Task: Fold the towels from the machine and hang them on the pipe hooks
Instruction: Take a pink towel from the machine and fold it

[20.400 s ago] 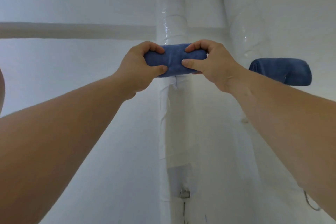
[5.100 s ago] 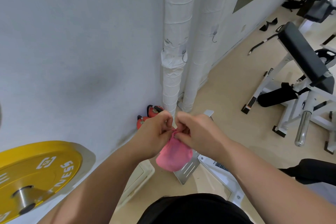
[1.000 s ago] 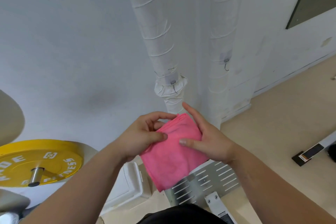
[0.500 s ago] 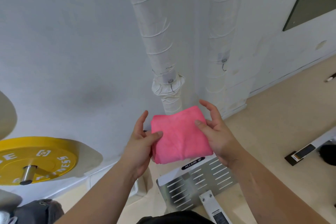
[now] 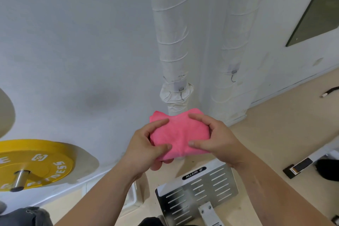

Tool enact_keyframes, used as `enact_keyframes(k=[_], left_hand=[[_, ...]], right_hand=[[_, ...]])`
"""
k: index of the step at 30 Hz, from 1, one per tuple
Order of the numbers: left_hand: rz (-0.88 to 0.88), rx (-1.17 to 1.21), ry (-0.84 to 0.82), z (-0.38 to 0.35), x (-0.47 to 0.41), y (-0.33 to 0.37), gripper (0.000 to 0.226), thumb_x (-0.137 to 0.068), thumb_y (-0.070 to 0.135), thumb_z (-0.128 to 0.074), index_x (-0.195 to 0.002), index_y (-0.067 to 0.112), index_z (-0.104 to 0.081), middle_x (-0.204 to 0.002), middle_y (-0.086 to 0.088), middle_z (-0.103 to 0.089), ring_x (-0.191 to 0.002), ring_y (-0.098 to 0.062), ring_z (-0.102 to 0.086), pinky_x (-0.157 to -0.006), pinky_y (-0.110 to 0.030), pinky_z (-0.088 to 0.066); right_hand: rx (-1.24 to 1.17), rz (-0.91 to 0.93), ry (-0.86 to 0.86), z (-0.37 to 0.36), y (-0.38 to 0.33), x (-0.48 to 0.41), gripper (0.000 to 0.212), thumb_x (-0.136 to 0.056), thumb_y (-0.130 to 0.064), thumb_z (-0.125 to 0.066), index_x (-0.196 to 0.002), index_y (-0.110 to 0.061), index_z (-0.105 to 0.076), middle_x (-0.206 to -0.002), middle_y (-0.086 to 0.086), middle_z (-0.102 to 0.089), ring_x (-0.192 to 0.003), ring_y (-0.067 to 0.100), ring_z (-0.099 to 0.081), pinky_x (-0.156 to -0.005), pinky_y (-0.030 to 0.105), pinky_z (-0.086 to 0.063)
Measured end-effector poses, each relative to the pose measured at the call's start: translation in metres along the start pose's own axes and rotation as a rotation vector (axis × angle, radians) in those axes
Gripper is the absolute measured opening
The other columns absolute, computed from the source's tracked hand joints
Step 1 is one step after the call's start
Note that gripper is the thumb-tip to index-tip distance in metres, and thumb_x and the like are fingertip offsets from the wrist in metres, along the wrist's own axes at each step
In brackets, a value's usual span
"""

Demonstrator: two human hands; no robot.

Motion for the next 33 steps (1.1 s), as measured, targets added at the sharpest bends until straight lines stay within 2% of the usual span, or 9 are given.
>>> enact_keyframes(k=[5, 8, 11, 14, 17, 21, 23, 27, 33], left_hand=[[-0.166, -0.269, 0.088, 0.037, -0.023, 0.009, 0.064, -0.073, -0.003, -0.077, -0.124, 0.033, -0.069, -0.104, 0.005, -0.07, -0.081, 0.008, -0.066, -0.074, -0.013, -0.053], [-0.299, -0.347, 0.094, 0.055, -0.032, 0.016, 0.055, -0.074, 0.004, -0.077, -0.103, 0.05, -0.069, -0.098, 0.014, -0.07, -0.089, 0.008, -0.063, -0.077, -0.014, -0.051], [-0.384, -0.379, 0.057, 0.075, -0.046, 0.02, 0.043, -0.077, 0.009, -0.078, -0.092, 0.049, -0.07, -0.095, 0.01, -0.065, -0.09, 0.001, -0.062, -0.075, -0.013, -0.047], [-0.36, -0.297, -0.023, 0.096, -0.058, 0.022, 0.031, -0.077, 0.009, -0.083, -0.092, 0.035, -0.076, -0.117, 0.009, -0.052, -0.109, 0.007, -0.054, -0.088, -0.013, -0.045], [-0.338, -0.151, -0.186, 0.108, -0.061, 0.031, 0.02, -0.077, 0.013, -0.082, -0.095, 0.022, -0.076, -0.136, 0.02, -0.054, -0.125, 0.007, -0.052, -0.098, -0.019, -0.047], [-0.334, 0.06, -0.205, 0.111, -0.062, 0.044, 0.023, -0.08, 0.017, -0.074, -0.097, 0.029, -0.065, -0.088, -0.006, -0.067, -0.078, -0.018, -0.064, -0.065, -0.04, -0.053], [-0.354, 0.085, -0.154, 0.108, -0.067, 0.044, 0.039, -0.089, 0.012, -0.072, -0.114, 0.039, -0.059, -0.096, -0.017, -0.063, -0.08, -0.029, -0.063, -0.069, -0.047, -0.055], [-0.459, 0.041, -0.069, 0.103, -0.074, 0.05, 0.039, -0.097, 0.005, -0.06, -0.114, 0.039, -0.062, -0.109, 0.015, -0.065, -0.102, -0.008, -0.063, -0.091, -0.031, -0.051], [-0.434, 0.174, -0.074, 0.087, -0.086, 0.075, 0.016, -0.089, 0.015, -0.069, -0.094, 0.028, -0.075, -0.101, 0.015, -0.071, -0.091, -0.007, -0.063, -0.079, -0.026, -0.052]], right_hand=[[0.441, 0.06, 0.008, -0.018, -0.031, -0.026, 0.069, -0.067, -0.015, -0.09, -0.129, -0.032, -0.065, -0.118, -0.013, -0.068, -0.106, -0.001, -0.064, -0.093, 0.019, -0.052], [0.59, 0.137, 0.02, -0.03, -0.054, -0.037, 0.042, -0.069, -0.016, -0.086, -0.107, -0.028, -0.075, -0.095, -0.01, -0.068, -0.09, 0.001, -0.061, -0.078, 0.018, -0.048], [0.706, 0.13, 0.09, -0.038, -0.07, -0.049, 0.029, -0.068, -0.026, -0.089, -0.09, -0.036, -0.072, -0.098, -0.009, -0.049, -0.091, -0.001, -0.051, -0.074, 0.008, -0.037], [0.545, 0.096, 0.093, -0.045, -0.083, -0.05, 0.027, -0.069, -0.026, -0.091, -0.083, -0.034, -0.07, -0.119, -0.018, -0.051, -0.11, -0.009, -0.051, -0.086, 0.003, -0.038], [0.285, 0.093, 0.036, -0.059, -0.096, -0.044, 0.024, -0.072, -0.024, -0.088, -0.089, -0.021, -0.07, -0.098, -0.01, -0.07, -0.088, 0.002, -0.065, -0.072, 0.017, -0.048], [0.07, 0.11, 0.121, -0.068, -0.106, -0.042, 0.032, -0.084, -0.018, -0.077, -0.11, -0.031, -0.063, -0.09, -0.006, -0.064, -0.079, 0.008, -0.063, -0.067, 0.022, -0.052], [0.088, 0.123, 0.149, -0.068, -0.108, -0.044, 0.04, -0.096, -0.012, -0.066, -0.116, -0.045, -0.059, -0.097, -0.006, -0.06, -0.084, 0.006, -0.06, -0.076, 0.024, -0.053], [0.232, 0.194, 0.206, -0.066, -0.12, -0.052, 0.037, -0.099, -0.002, -0.054, -0.094, -0.034, -0.07, -0.101, -0.019, -0.065, -0.096, -0.001, -0.059, -0.084, 0.014, -0.043], [0.132, 0.232, 0.298, -0.046, -0.131, -0.072, 0.03, -0.093, -0.007, -0.06, -0.082, -0.03, -0.075, -0.103, -0.008, -0.069, -0.095, 0.002, -0.062, -0.085, 0.024, -0.043]])
Point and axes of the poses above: each hand's wrist, its own x-axis away from the middle knuckle, its own z-axis out of the back of the hand, y = z × x, the point moved 5 cm from there along -x, towards the middle knuckle
